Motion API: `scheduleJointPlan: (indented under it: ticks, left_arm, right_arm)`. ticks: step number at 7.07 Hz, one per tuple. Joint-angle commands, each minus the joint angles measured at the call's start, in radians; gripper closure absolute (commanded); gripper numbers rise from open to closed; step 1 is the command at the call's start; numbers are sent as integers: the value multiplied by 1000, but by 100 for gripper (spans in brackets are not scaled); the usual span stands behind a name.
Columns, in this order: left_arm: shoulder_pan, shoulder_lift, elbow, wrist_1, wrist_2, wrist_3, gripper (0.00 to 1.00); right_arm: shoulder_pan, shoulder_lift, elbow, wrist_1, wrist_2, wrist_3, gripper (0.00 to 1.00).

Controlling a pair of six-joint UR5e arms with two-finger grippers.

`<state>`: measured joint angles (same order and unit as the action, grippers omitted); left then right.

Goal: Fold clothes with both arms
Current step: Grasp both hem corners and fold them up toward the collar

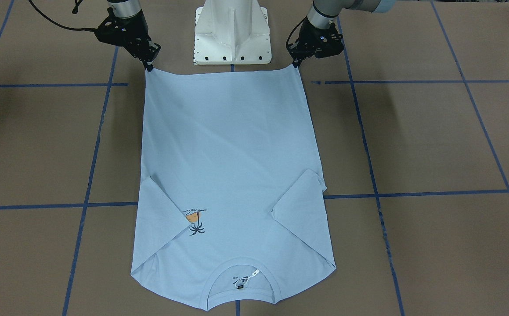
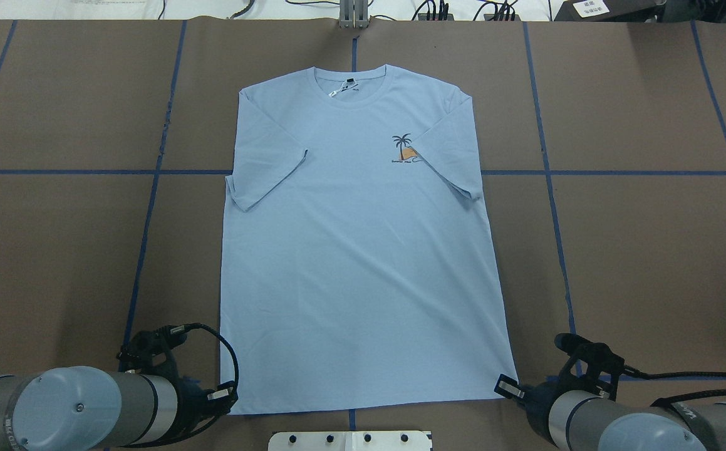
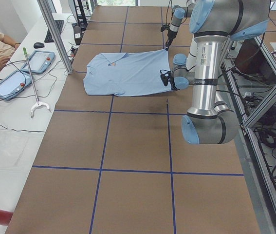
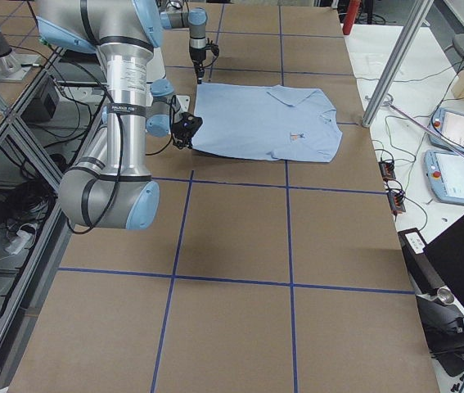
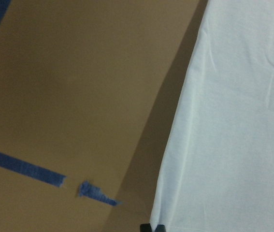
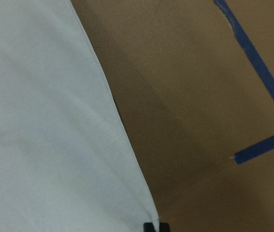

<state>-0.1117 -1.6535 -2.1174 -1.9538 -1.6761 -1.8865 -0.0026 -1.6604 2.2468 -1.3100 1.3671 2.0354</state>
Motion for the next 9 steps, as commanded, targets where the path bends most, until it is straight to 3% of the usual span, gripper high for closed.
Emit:
scheduleJointPlan:
  ticks: [1,4,7,8,9]
  left_arm:
    - [6,12,-39,18,-4,0,100]
    - [-60,-14,-92,53,16,17,100]
    - [-215,-100,-24,52,50,223,100]
    - [-259,-158,20,53,61,256,100]
    - [-331,-205,78,52,62,345,100]
  right_arm:
    - [-4,-25,37,-1,-2,0,100]
    - [117,48,30,0,3,-59,100]
    - [260,210,-113,-6,10,-219,100]
    - [327,223,-124,-5,42,-304,100]
    - [449,294,-210,-3,147,-396,100]
